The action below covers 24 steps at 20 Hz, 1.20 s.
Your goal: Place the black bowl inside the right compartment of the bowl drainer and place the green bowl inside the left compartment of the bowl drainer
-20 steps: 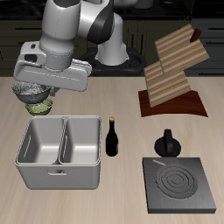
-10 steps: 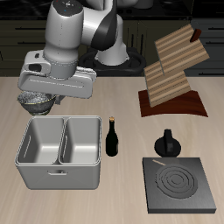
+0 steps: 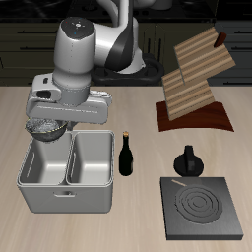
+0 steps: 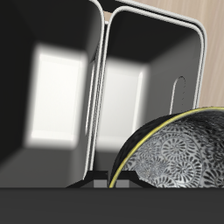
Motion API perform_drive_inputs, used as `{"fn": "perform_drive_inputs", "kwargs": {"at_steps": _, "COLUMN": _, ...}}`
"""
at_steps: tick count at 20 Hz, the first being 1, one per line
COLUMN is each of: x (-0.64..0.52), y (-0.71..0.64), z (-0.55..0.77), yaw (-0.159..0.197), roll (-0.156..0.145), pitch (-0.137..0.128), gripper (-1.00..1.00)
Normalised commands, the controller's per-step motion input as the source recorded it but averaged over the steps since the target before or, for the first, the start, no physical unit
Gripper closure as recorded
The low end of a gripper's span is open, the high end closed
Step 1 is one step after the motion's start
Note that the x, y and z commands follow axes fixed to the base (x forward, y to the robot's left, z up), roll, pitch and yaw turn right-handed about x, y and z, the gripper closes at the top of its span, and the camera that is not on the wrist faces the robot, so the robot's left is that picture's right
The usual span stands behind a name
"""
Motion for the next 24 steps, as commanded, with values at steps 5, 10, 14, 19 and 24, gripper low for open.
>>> {"fn": "perform_drive_inputs", "kwargs": {"at_steps": 5, "x": 0.0, "y": 0.08, "z": -0.27, "yaw": 0.005, "roll": -0.003, "pitch": 0.033, "gripper": 1.0}}
{"fn": "perform_drive_inputs", "kwargs": {"at_steps": 10, "x": -0.05, "y": -0.05, "z": -0.22, "yaw": 0.013, "roll": -0.04, "pitch": 0.041, "gripper": -1.0}}
{"fn": "perform_drive_inputs", "kwargs": {"at_steps": 14, "x": -0.1, "y": 0.14, "z": -0.13, "yaw": 0.014, "roll": 0.046, "pitch": 0.015, "gripper": -1.0}}
{"fn": "perform_drive_inputs", "kwargs": {"at_steps": 19, "x": -0.21, "y": 0.33, "z": 0.06, "yaw": 0.018, "roll": 0.078, "pitch": -0.022, "gripper": -1.0}}
{"fn": "perform_drive_inputs", "kwargs": {"at_steps": 24, "x": -0.24, "y": 0.13, "z": 0.24, "yaw": -0.015, "roll": 0.056, "pitch": -0.027, "gripper": -1.0}}
